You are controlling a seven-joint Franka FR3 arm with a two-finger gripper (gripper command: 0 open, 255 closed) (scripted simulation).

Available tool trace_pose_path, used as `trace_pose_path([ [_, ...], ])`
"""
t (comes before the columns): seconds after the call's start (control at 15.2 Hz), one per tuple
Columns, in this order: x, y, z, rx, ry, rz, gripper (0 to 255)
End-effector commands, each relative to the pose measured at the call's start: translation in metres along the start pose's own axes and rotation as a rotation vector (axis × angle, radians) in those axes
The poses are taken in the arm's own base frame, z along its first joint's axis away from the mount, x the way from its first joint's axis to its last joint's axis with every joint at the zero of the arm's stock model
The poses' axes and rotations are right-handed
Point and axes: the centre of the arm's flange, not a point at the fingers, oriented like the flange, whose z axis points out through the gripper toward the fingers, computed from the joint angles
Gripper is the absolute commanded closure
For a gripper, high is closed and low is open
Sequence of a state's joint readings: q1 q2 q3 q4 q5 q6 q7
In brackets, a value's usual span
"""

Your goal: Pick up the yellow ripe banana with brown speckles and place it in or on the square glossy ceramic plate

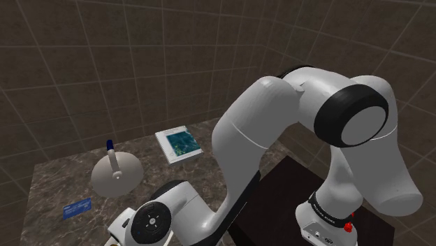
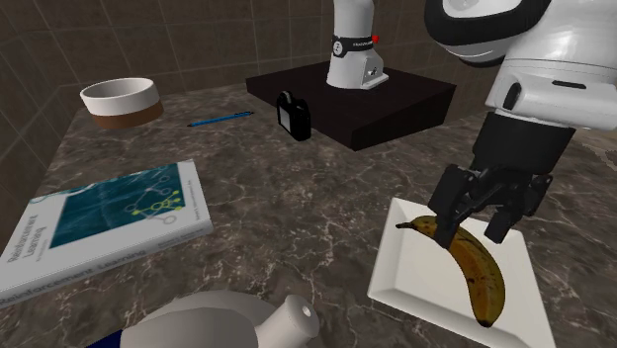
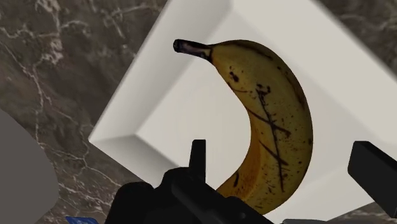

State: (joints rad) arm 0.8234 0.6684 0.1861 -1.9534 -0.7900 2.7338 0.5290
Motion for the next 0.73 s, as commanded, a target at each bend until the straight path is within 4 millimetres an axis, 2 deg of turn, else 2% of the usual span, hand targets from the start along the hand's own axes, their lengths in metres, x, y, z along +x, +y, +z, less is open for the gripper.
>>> trace_pose_path([
  [0.0,0.0,0.0,0.0,0.0,0.0,0.0,0],
  [0.26,0.0,0.0,-0.05,0.0,0.0,0.0,0],
  [0.66,0.0,0.0,-0.05,0.0,0.0,0.0,0],
])
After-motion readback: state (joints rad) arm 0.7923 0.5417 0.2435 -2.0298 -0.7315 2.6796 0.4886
